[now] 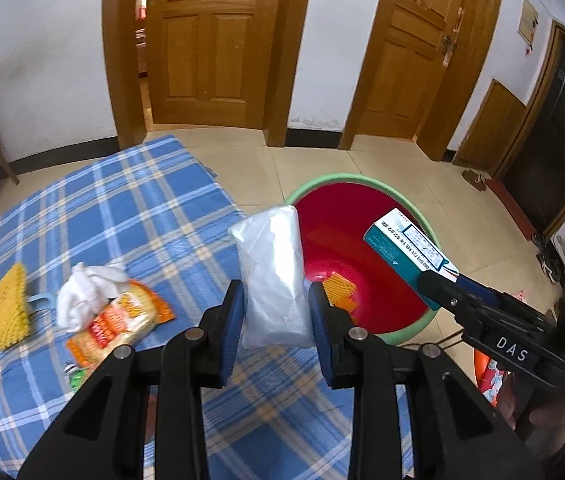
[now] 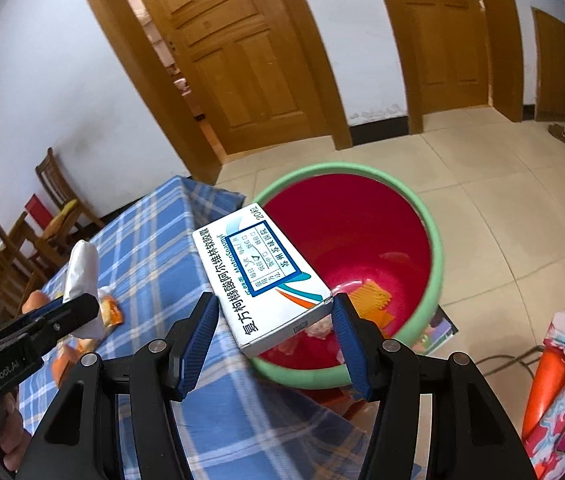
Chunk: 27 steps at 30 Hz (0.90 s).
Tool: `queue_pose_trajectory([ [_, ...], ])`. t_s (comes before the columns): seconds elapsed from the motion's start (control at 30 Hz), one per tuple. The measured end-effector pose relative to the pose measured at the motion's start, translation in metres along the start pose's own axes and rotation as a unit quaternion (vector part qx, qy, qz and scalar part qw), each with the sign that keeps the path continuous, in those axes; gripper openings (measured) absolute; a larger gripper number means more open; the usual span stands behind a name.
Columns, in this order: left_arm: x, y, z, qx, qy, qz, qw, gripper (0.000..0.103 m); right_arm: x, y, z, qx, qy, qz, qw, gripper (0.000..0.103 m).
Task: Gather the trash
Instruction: 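Carry the white bag to the bucket with the left tool while the right tool drops the medicine box, then open the left tool over the red bucket to drop the white bag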
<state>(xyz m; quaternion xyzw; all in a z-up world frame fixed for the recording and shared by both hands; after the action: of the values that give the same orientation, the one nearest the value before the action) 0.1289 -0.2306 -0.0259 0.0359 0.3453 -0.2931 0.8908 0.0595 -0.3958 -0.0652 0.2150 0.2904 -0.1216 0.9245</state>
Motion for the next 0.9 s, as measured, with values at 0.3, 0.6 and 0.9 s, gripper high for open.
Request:
queue_pose_trajectory([
  [0.3,0.029,-0.022,-0.002,0.018,0.017,-0.008,0.9997,0.033,0.01,-0.031,-0.001,0.03,0.011,-0.023,0.999,0.061],
  [0.6,0.054,-0.033,-0.006,0.026,0.037,-0.013,0.9989,0.033,0.013,-0.048,-0.001,0.042,0.01,-0.032,0.999,0.061],
  [0.9,0.079,-0.045,-0.007,0.032,0.049,-0.018,0.9981,0.033,0.011,-0.061,-0.002,0.06,0.009,-0.038,0.997,0.061],
])
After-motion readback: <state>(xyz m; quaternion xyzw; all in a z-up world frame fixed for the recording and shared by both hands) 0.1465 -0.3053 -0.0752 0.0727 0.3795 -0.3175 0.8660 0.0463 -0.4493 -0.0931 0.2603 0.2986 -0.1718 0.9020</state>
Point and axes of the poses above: each gripper's, at about its wrist camera, not at the fingertips, and x roughly the way its jaws point, y to its left, z to its top, the point moved 6 cm from there along x, roughly the way its jaws point, and after that the axes turned 9 degrees about -y, right-handed, at the moved point
